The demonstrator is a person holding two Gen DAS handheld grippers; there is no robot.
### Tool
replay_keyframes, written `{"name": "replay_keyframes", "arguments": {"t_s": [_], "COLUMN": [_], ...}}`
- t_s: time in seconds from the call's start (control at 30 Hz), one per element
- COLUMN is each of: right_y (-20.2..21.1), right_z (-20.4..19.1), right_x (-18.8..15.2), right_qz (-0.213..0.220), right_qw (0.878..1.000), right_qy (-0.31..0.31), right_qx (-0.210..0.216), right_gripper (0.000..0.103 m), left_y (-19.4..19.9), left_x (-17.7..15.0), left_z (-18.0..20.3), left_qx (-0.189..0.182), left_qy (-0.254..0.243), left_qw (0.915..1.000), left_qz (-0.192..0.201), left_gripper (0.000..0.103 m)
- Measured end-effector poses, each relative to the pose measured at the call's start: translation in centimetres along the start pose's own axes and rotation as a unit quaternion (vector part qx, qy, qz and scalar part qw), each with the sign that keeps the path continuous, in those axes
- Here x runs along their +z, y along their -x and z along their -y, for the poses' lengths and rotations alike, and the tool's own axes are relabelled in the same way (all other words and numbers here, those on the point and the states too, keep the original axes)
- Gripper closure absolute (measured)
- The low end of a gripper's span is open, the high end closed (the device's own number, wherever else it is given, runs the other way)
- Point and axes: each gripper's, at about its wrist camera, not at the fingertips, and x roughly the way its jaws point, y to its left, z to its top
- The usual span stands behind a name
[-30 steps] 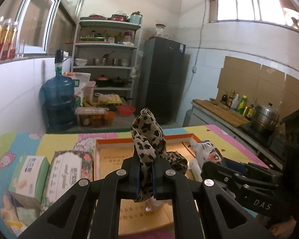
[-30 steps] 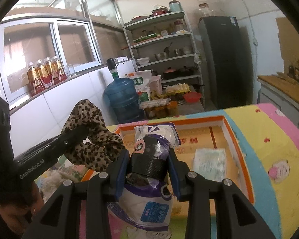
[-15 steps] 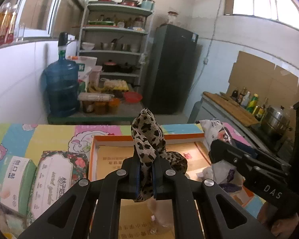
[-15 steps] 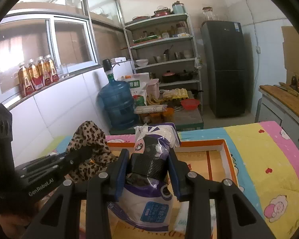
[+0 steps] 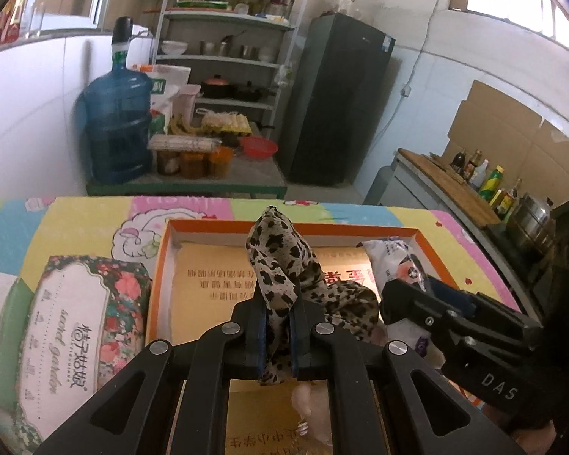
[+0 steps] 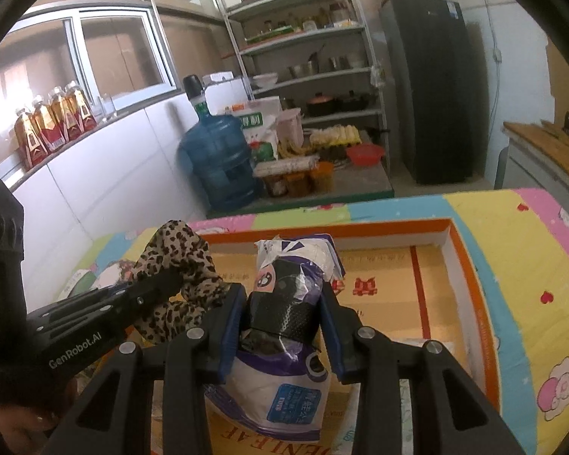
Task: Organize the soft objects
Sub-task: 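Lower the leopard cloth and snack bag into the box and open both tools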
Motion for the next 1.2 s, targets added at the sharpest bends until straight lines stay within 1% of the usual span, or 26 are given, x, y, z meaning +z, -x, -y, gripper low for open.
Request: {"name": "replay_keyframes", "arguments": {"t_s": [0.1, 0.17, 0.2, 0.23, 0.27, 0.3, 0.33, 0.37, 0.53, 0.8, 0.97, 1.2], "right_y": [-0.4, -0.5, -0.6, -0.6, -0.7, -0.7, -0.8, -0.8, -0.5, 0.8, 1.6, 2.3], "right_z": [0.2, 0.2, 0.2, 0.2, 0.2, 0.1, 0.1, 0.1, 0.0, 0.3, 0.4, 0.1], "right_x": [-0.1, -0.1, -0.1, -0.2, -0.3, -0.2, -0.1, -0.1, 0.0, -0.1, 0.0, 0.0], "right_qz": [-0.007, -0.008, -0.009, -0.009, -0.011, -0.012, -0.012, -0.012, 0.0, 0.023, 0.038, 0.046], "right_qw": [1.0, 1.0, 1.0, 1.0, 1.0, 1.0, 1.0, 1.0, 1.0, 1.0, 0.999, 0.999], "right_qy": [-0.003, -0.004, -0.003, -0.003, -0.003, -0.003, -0.003, -0.003, -0.002, -0.005, -0.006, -0.008], "right_qx": [0.0, -0.002, -0.003, -0.005, -0.006, -0.008, -0.01, -0.012, -0.011, -0.009, -0.003, 0.001], "right_gripper": [0.062, 0.061, 0.06, 0.06, 0.057, 0.054, 0.048, 0.045, 0.044, 0.044, 0.044, 0.044], "left_y": [-0.3, -0.4, -0.5, -0.5, -0.5, -0.4, -0.4, -0.2, 0.3, 1.6, 2.8, 5.5], "left_x": [-0.1, -0.2, -0.2, -0.2, -0.2, -0.2, -0.2, -0.3, -0.3, -0.5, -0.4, -0.4], "left_z": [-0.1, -0.2, -0.2, -0.2, -0.3, -0.3, -0.4, -0.5, -0.4, 0.2, 0.6, 0.7], "left_qx": [-0.001, -0.001, -0.002, -0.002, -0.001, 0.0, 0.0, 0.002, 0.004, -0.002, -0.006, -0.018], "left_qy": [0.005, 0.009, 0.011, 0.012, 0.014, 0.016, 0.018, 0.02, 0.024, 0.02, 0.016, 0.017], "left_qw": [1.0, 0.9999, 0.9999, 0.9999, 0.9999, 0.9999, 0.9998, 0.9998, 0.9997, 0.9995, 0.9991, 0.9978], "left_qz": [-0.006, -0.006, -0.007, -0.008, -0.007, -0.004, -0.001, 0.002, 0.011, 0.025, 0.038, 0.061], "left_gripper": [0.089, 0.079, 0.076, 0.068, 0.059, 0.055, 0.049, 0.045, 0.044, 0.044, 0.044, 0.044]}}
